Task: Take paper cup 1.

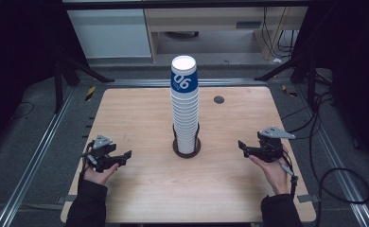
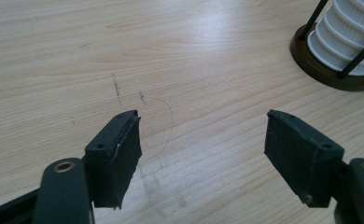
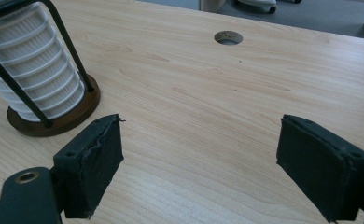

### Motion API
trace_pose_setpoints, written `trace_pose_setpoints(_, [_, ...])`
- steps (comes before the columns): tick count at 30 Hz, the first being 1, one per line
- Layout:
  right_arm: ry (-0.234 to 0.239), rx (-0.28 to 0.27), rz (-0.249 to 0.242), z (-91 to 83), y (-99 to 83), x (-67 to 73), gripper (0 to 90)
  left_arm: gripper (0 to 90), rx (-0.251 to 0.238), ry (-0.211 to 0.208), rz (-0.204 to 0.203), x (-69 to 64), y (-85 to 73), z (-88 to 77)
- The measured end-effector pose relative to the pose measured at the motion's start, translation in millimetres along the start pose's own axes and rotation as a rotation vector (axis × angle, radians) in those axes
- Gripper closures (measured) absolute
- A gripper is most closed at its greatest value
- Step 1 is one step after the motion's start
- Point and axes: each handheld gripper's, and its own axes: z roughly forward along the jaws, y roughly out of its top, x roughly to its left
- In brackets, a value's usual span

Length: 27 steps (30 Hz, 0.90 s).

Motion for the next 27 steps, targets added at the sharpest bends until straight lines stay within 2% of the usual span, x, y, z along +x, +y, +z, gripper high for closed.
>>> trace_pose_setpoints(3, [0.005, -0.004, 0.002, -0.8, 0.6, -0.2, 14.4, 27.6, -0.004, 0.0, 0.001, -0.4, 0.1, -0.5])
trace_pose_setpoints(4, [0.016, -0.009, 0.02, -1.7, 1.3, -0.5, 14.5, 27.9, -0.005, -0.003, -0.004, -0.3, 0.5, -1.2])
trace_pose_setpoints(11, [0.031, -0.037, 0.007, -9.9, 11.1, 4.8, 14.9, 30.3, -0.01, -0.008, -0.012, -0.1, 0.6, -3.1])
trace_pose_setpoints(13, [0.046, -0.067, 0.008, -15.7, 20.7, 10.4, 14.9, 30.3, -0.011, -0.011, -0.011, 0.1, 1.4, -3.8])
trace_pose_setpoints(20, [0.083, -0.118, -0.005, -27.0, 45.1, 22.3, 14.1, 30.1, -0.004, -0.02, -0.004, -2.8, 3.1, -4.8])
trace_pose_setpoints(22, [0.1, -0.152, -0.011, -32.1, 57.6, 28.5, 13.9, 29.9, -0.009, -0.02, -0.002, -3.2, 3.3, -5.2])
trace_pose_setpoints(24, [0.119, -0.19, -0.026, -36.4, 70.3, 35.4, 14.4, 29.0, -0.009, -0.018, 0.004, -4.0, 4.0, -5.7])
trace_pose_setpoints(25, [0.119, -0.19, -0.026, -36.4, 70.3, 35.4, 14.4, 28.9, -0.009, -0.018, 0.004, -4.0, 4.0, -5.7])
trace_pose_setpoints(27, [0.136, -0.22, -0.054, -39.6, 86.8, 45.0, 12.9, 28.8, -0.009, -0.02, 0.007, -4.8, 4.4, -5.7])
